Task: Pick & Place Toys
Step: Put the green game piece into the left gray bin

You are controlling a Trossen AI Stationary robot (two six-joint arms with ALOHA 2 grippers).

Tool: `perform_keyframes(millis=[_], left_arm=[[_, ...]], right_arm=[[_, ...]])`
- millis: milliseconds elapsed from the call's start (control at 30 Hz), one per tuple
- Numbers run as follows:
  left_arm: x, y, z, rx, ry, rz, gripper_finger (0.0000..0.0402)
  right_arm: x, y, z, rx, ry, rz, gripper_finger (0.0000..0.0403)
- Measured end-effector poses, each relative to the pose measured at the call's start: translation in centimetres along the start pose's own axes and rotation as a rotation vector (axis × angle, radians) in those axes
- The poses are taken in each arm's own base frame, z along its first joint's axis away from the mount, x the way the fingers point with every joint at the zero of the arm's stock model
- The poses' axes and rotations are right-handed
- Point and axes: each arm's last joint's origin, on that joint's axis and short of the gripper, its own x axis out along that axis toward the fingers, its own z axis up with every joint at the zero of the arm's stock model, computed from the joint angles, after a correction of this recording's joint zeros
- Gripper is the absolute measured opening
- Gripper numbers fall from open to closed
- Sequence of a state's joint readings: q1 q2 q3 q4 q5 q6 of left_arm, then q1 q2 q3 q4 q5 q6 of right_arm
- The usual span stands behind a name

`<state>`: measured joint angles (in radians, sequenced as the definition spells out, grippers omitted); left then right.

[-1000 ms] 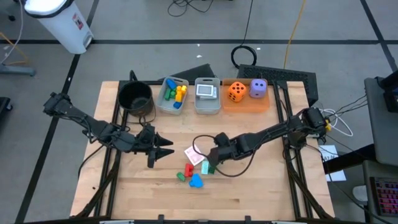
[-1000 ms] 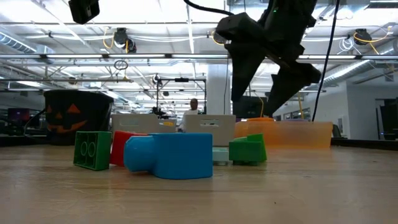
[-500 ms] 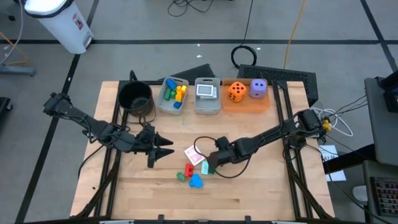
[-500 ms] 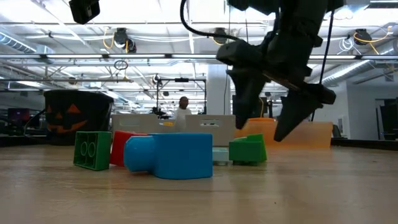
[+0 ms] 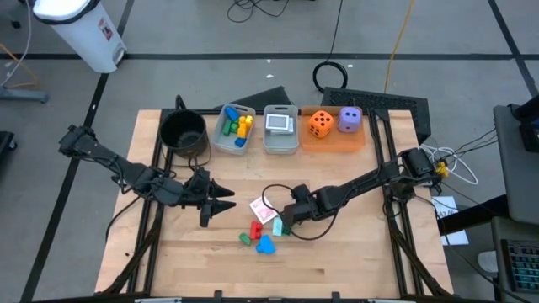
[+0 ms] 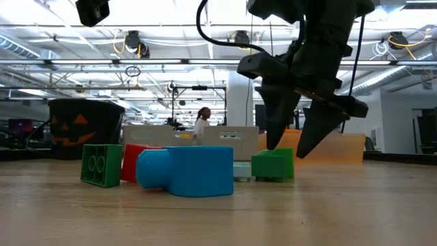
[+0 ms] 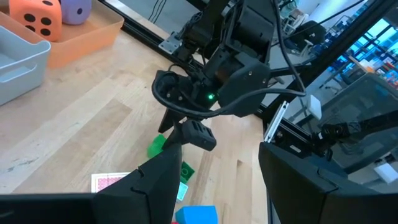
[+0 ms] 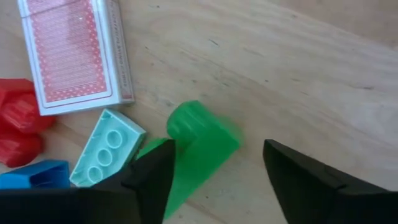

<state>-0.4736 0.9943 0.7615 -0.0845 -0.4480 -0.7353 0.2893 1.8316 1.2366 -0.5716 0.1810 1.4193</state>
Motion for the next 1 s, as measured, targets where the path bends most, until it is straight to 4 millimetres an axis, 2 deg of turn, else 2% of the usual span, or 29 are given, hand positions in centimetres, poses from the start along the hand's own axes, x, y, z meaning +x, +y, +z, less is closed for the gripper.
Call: perform_keyframes(millis=[400,533,667,833,1000], left_arm=[[0.0,0.0,0.0,-0.002,0.0,0.0,0.0223],[0.0,0.0,0.0,-0.007,0.001,0.0,0.0223],[0.0,0.0,0.0,-0.007,0.0,0.0,0.0223],[0.0,0.0,0.0,-0.002,0.001,0.001,0.0223],[0.0,0.0,0.0,0.0,0.001,0.001,0.0223]], right_arm=[[1.1,-0.8,-0.5,0.024,0.042,0.049,0.0094],[1.1,-0.5,-0.4,0.014,0.039,0.082,0.007],[0.8,0.0,-0.3,0.015,0.03,0.141,0.0066],[-1.0,1.2,0.8,0.052,-0.039,0.308,0.0057],[-4.2,2.0,2.8,0.056,-0.159,0.468,0.0024]])
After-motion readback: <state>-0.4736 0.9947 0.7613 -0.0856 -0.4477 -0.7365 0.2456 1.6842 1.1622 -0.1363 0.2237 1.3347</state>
